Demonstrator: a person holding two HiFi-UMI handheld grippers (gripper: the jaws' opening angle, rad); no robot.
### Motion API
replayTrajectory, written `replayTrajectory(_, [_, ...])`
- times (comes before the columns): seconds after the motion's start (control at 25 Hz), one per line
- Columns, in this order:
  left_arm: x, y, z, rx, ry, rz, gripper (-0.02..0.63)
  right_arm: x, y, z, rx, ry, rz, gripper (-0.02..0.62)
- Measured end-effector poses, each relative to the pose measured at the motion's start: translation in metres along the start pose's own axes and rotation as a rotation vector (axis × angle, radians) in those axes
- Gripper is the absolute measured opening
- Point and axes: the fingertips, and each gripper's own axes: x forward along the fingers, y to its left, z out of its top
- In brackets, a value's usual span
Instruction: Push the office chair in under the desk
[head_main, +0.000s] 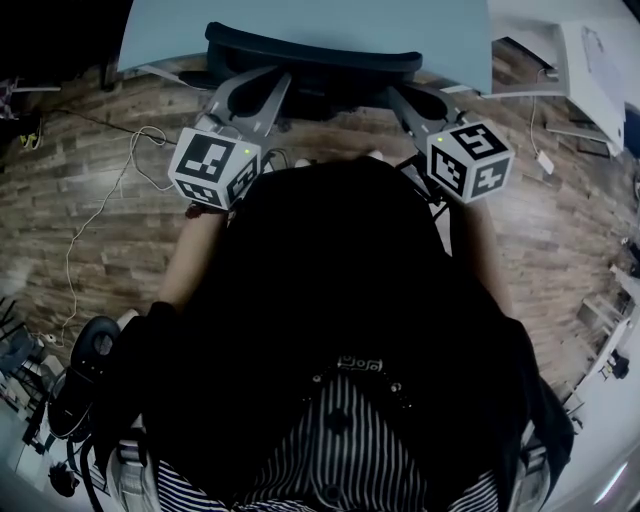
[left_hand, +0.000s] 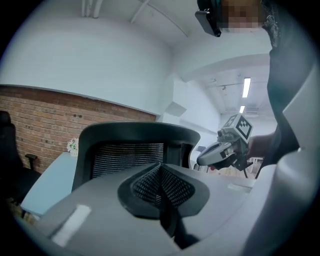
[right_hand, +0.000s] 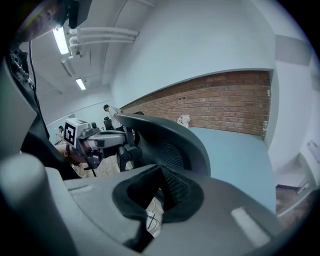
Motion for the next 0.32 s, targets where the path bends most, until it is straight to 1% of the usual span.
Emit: replayTrajectory(0.32, [0.004, 0.020, -0.004, -0.003, 0.004, 0.004, 0.006, 0.018, -0.003, 0.007, 0.003, 0.006, 0.006, 0.000])
